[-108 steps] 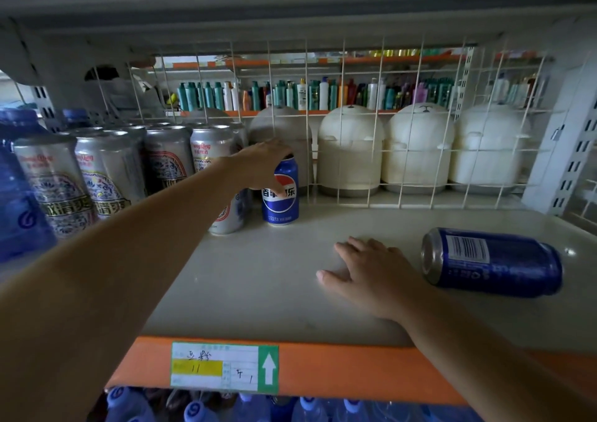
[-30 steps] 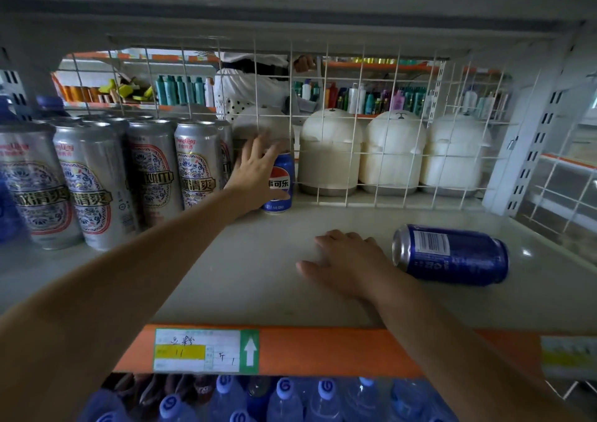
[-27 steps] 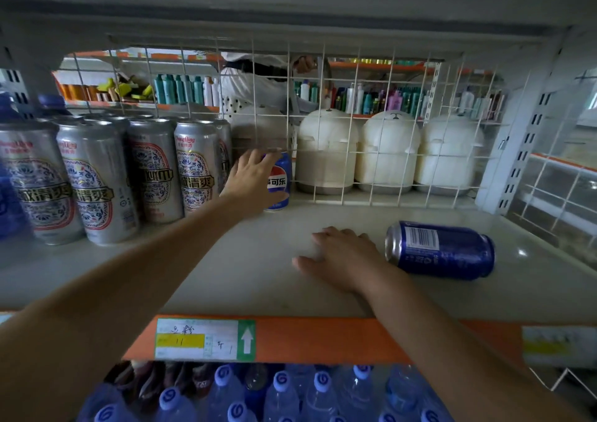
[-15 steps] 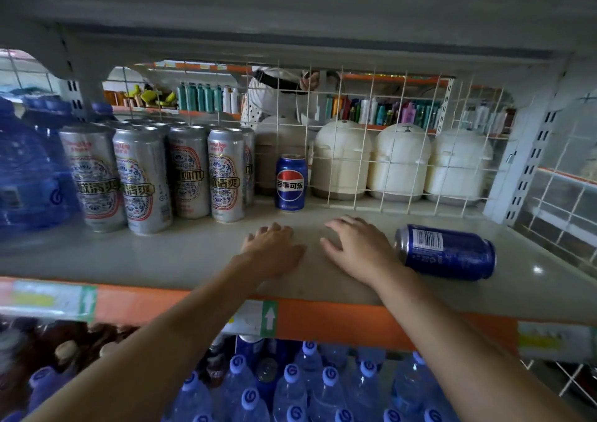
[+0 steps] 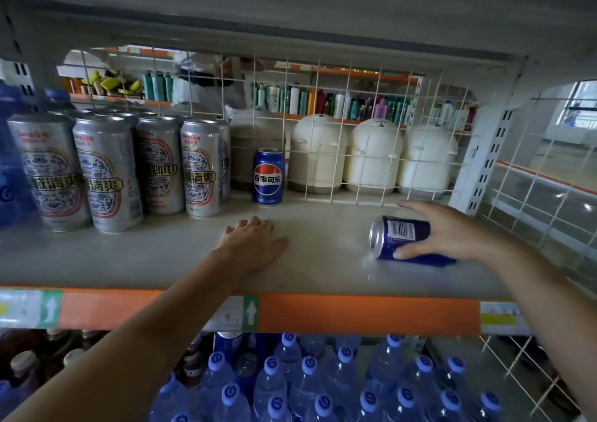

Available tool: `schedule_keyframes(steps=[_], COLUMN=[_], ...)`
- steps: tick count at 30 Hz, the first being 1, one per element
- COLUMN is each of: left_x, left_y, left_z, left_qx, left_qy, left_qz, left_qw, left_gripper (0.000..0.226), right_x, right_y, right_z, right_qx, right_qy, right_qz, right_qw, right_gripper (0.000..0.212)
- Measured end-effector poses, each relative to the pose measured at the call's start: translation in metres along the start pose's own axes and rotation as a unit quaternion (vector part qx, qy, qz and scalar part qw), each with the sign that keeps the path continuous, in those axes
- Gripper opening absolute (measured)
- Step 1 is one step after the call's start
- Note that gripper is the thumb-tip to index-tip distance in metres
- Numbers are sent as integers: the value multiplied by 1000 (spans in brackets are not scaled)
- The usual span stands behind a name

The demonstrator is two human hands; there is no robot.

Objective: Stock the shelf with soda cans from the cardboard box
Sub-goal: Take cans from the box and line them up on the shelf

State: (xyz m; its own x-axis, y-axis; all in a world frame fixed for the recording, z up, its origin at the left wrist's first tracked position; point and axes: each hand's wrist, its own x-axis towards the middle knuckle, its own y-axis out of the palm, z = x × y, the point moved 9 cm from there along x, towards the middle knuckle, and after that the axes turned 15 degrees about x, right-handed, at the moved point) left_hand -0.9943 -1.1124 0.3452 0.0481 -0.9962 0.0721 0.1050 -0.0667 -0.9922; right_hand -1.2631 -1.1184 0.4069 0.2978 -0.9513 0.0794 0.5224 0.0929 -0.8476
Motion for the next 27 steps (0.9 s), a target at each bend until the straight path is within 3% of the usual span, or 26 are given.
schedule_keyframes(steps=[3,9,15,21,24,27], left_x=[1,2,-6,-19,-24,-32], left_y=[-1,-4,-21,-46,-57,-69], left_z=[-1,-3,-11,-18,-30,-48], left_qx=[-3,-6,-31,-67,-127,-273], left_qy=[0,2,30,68,114,166], left_qz=[-4,-26,-99,-178,-165,-127], left_qw=[1000,1000,994,979,971,939], left_gripper=[60,59,59,64,67,68], right_x=[-2,-5,-17,-29,-32,-34], right_y=[4,5,0,-17,-20,-12], right_z=[-19,-15,-5,4,21,41], right_qx=[-4,-30,-113,-9,6,27], right_qy=[5,-24,-33,-46,-64,-79], right_qz=[9,-57,-122,-168,-148,-119], right_qw=[1000,998,985,985,987,989], right_gripper=[112,92,84,77,78,75])
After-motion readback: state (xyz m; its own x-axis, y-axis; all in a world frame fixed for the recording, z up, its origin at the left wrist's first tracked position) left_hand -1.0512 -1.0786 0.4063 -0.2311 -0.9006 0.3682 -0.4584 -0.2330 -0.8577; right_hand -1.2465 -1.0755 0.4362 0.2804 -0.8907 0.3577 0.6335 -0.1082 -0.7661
